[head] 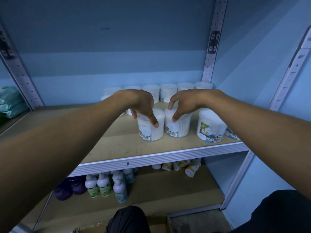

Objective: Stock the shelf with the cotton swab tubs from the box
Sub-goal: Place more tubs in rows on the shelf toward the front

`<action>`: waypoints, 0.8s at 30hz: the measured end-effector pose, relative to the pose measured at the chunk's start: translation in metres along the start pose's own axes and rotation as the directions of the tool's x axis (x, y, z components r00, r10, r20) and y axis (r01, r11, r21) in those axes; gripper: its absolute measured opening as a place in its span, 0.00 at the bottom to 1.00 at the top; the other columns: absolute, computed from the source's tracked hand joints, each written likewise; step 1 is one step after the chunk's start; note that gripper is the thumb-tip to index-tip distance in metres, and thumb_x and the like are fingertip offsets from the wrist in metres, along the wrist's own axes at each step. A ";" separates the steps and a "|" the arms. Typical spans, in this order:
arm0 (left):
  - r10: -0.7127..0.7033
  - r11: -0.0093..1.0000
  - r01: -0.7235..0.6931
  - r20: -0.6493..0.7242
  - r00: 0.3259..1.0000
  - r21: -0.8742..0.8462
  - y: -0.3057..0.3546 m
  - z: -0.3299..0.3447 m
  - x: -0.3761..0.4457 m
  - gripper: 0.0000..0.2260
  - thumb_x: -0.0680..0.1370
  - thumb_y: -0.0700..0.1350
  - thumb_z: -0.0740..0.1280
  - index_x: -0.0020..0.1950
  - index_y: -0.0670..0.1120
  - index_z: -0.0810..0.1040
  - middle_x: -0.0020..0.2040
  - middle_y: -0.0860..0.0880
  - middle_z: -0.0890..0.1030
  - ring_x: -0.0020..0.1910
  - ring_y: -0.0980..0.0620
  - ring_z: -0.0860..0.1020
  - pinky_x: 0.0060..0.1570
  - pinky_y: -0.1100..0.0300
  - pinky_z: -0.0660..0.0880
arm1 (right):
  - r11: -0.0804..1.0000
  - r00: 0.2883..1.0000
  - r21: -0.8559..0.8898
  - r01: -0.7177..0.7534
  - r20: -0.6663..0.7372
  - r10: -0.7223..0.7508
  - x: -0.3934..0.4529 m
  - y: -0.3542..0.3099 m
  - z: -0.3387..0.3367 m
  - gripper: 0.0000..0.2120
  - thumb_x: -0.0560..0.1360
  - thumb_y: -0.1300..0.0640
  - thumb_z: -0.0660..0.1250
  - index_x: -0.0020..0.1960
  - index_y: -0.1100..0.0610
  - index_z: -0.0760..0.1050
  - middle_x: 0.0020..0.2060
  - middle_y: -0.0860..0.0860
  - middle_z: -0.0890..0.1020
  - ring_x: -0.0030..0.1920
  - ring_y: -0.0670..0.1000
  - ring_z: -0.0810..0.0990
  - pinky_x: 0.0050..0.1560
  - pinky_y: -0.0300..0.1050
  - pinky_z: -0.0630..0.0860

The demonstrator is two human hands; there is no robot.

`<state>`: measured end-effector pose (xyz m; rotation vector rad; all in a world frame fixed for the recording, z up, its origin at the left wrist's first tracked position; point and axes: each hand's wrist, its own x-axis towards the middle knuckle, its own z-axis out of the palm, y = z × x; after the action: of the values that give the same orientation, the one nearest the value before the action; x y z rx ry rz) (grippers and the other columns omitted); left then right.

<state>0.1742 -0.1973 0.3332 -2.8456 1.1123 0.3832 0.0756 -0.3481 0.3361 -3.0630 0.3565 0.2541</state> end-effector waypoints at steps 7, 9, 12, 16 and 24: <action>-0.052 0.999 0.052 0.003 0.999 0.012 0.002 0.005 -0.001 0.47 0.57 0.72 0.76 0.69 0.48 0.71 0.64 0.48 0.77 0.39 0.48 0.85 0.51 0.54 0.81 | 0.996 0.989 0.086 0.031 0.138 -0.043 -0.007 0.008 -0.009 0.27 0.70 0.54 0.78 0.65 0.42 0.74 0.70 0.48 0.71 0.67 0.51 0.72 0.64 0.45 0.71; -0.038 0.999 0.039 0.023 0.999 -0.033 0.000 0.004 -0.003 0.50 0.58 0.72 0.76 0.73 0.49 0.67 0.68 0.48 0.73 0.46 0.46 0.84 0.52 0.53 0.81 | 0.992 0.988 0.119 0.032 0.149 -0.049 -0.010 0.009 -0.010 0.29 0.70 0.53 0.79 0.67 0.42 0.73 0.71 0.48 0.70 0.68 0.51 0.71 0.64 0.44 0.70; 0.012 0.998 -0.009 0.045 0.999 -0.061 -0.003 -0.001 -0.004 0.52 0.58 0.72 0.75 0.77 0.52 0.62 0.73 0.54 0.69 0.49 0.46 0.82 0.50 0.56 0.78 | 0.996 0.993 0.092 0.007 0.114 -0.018 -0.009 0.010 -0.011 0.32 0.67 0.41 0.78 0.68 0.39 0.71 0.70 0.45 0.71 0.68 0.51 0.71 0.67 0.47 0.68; 0.086 0.992 -0.082 0.046 0.995 -0.095 -0.002 -0.005 -0.005 0.45 0.64 0.63 0.78 0.76 0.52 0.64 0.73 0.54 0.69 0.50 0.48 0.78 0.44 0.62 0.75 | 1.000 0.998 -0.015 -0.016 0.059 0.017 -0.002 0.005 -0.006 0.35 0.64 0.29 0.74 0.67 0.40 0.72 0.62 0.44 0.73 0.64 0.51 0.73 0.67 0.50 0.70; 0.068 0.997 -0.068 0.011 0.998 -0.043 0.000 -0.004 -0.006 0.37 0.60 0.67 0.78 0.63 0.50 0.78 0.57 0.55 0.79 0.41 0.50 0.83 0.40 0.60 0.76 | 1.000 0.997 -0.023 0.011 0.075 -0.009 -0.003 0.001 -0.006 0.31 0.66 0.39 0.78 0.66 0.41 0.73 0.64 0.44 0.73 0.64 0.51 0.74 0.67 0.49 0.71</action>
<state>0.1711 -0.1940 0.3382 -2.8433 1.2156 0.4333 0.0736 -0.3490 0.3430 -3.0665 0.3367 0.3738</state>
